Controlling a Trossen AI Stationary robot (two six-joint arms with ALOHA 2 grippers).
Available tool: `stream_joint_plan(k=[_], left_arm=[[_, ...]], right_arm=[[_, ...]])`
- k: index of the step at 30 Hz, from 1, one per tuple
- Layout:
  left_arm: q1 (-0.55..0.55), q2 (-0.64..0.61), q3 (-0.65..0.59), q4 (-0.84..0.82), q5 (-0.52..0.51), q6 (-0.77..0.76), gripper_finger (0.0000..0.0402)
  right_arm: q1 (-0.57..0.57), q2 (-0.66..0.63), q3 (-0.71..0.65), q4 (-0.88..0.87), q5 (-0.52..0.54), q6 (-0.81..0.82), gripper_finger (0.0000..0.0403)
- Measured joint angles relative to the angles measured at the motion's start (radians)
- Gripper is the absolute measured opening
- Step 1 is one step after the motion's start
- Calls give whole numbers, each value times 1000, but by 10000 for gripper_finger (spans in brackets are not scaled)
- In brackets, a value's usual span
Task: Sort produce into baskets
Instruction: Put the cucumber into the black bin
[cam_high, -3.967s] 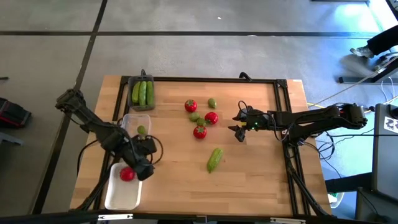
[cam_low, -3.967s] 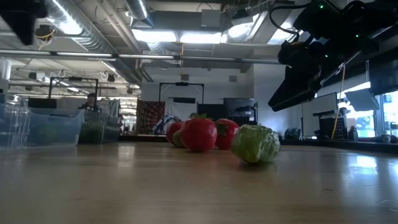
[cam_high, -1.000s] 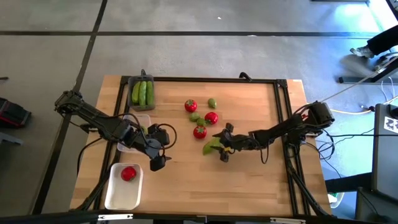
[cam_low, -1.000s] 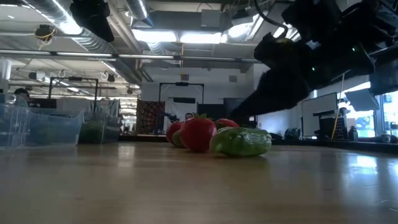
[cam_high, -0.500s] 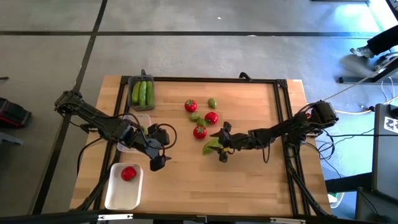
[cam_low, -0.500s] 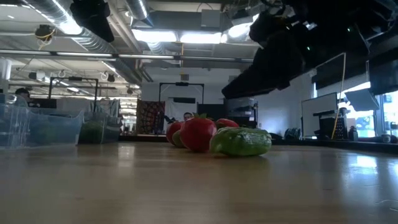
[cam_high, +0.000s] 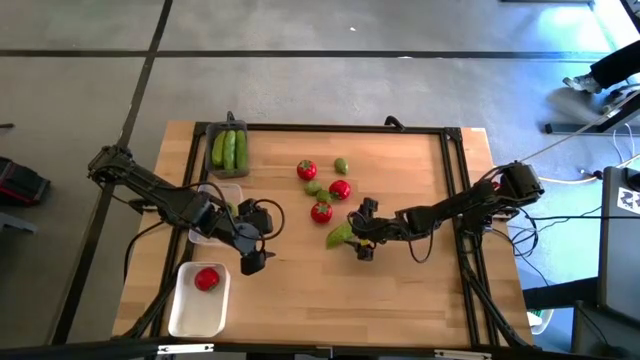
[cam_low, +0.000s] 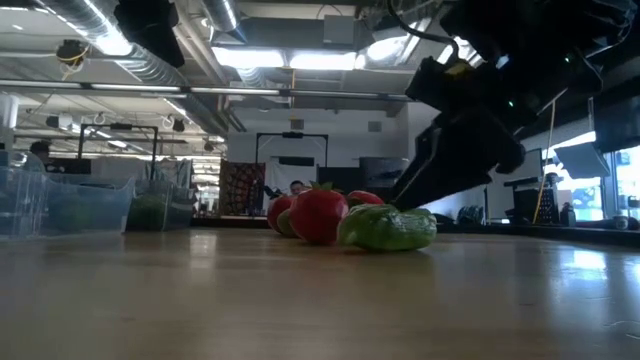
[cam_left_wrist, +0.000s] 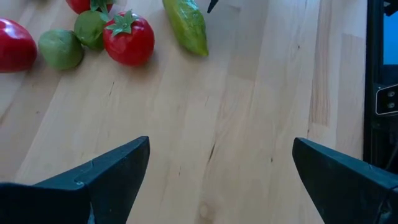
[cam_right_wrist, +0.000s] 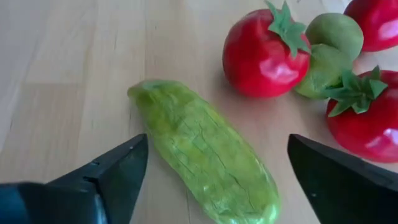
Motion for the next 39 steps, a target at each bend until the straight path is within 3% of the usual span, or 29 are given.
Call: stream_joint_plan(k=[10,15,25,35,39], left_arm=[[0,0,0,0,-3,1,392],[0,0,0,0,-3,1,392],[0,0,0,0,-5,1,392],[0,0,0,23,-41,28,392],[0,0,0,65,-41,26,392]], right_arm=[[-3,0,0,-23,-5,-2,396],[-22,3,0,-42,-104,-23,380],[-81,80,-2,-21,-154,-38,290],[-79,90,-2,8,-175,-39,158],[-79,90,-2,9,-175,-37,134]])
